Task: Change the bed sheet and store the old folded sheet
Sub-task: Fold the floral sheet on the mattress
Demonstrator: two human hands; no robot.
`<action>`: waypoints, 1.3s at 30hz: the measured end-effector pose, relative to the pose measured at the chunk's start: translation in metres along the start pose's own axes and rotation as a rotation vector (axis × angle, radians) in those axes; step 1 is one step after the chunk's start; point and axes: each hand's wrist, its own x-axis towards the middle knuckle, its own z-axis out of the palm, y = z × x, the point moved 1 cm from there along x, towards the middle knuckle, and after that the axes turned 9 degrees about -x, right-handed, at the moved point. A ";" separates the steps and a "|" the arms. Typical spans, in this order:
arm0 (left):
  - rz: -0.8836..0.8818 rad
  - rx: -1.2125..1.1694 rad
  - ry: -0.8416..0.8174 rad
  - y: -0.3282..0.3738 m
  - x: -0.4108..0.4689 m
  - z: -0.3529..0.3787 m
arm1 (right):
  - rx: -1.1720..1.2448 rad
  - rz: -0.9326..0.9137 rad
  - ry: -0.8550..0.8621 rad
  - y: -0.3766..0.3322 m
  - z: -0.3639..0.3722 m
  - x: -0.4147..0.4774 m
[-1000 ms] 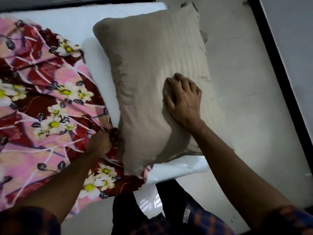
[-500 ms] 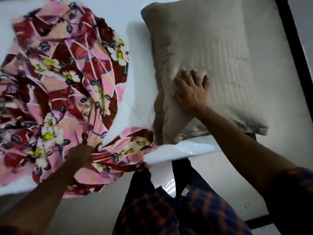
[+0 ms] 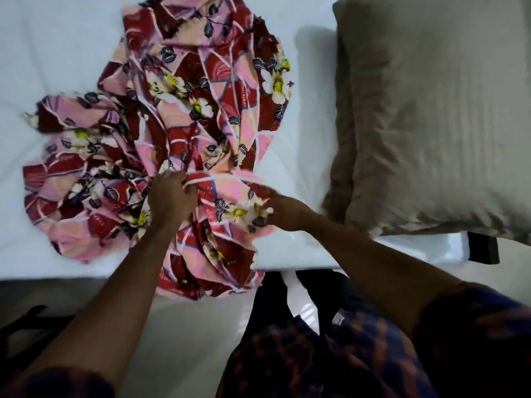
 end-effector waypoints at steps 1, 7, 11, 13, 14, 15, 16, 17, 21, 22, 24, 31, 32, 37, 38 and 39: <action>0.004 -0.058 0.004 -0.001 0.005 -0.002 | 0.075 0.027 0.028 -0.006 0.010 0.005; -0.256 -0.622 -0.012 0.019 -0.023 0.033 | 0.006 0.112 0.076 -0.032 0.027 0.020; -0.419 -0.583 0.054 -0.002 -0.076 0.070 | -0.392 -0.108 -0.091 -0.032 0.043 0.022; -0.480 -0.696 -0.006 -0.007 -0.102 0.085 | -0.534 -0.165 -0.088 -0.025 0.051 0.022; -0.482 -0.726 -0.017 -0.010 -0.113 0.092 | -0.550 -0.172 -0.063 -0.020 0.052 0.022; -0.468 -0.730 -0.018 -0.015 -0.122 0.100 | -0.542 -0.162 -0.039 -0.013 0.051 0.022; -0.466 -0.718 -0.027 -0.018 -0.130 0.106 | -0.525 -0.143 -0.017 -0.005 0.049 0.022; -0.467 -0.689 -0.048 -0.022 -0.137 0.112 | -0.507 -0.117 -0.004 0.002 0.044 0.021; -0.391 -0.419 -0.163 -0.001 -0.151 0.124 | -0.200 0.179 0.128 0.031 0.008 0.017; -0.333 -0.361 -0.151 0.009 -0.153 0.126 | -0.094 0.218 0.205 0.037 -0.002 0.016; -0.231 -0.327 -0.120 0.030 -0.152 0.133 | -0.028 0.072 0.352 0.037 -0.022 0.015; -0.353 -0.483 -0.152 0.105 -0.134 0.157 | -0.191 -0.440 0.380 -0.025 -0.026 0.010; -0.431 -0.535 -0.072 0.110 -0.128 0.151 | -0.148 -0.420 0.369 -0.036 -0.025 0.010; -0.560 -0.691 0.102 0.084 -0.123 0.102 | 0.105 0.008 0.571 -0.051 -0.055 0.024; -0.531 -0.660 0.072 0.070 -0.124 0.092 | 0.197 0.129 0.620 -0.046 -0.066 0.030; -0.491 -0.630 0.030 0.053 -0.126 0.083 | 0.292 0.222 0.660 -0.042 -0.076 0.034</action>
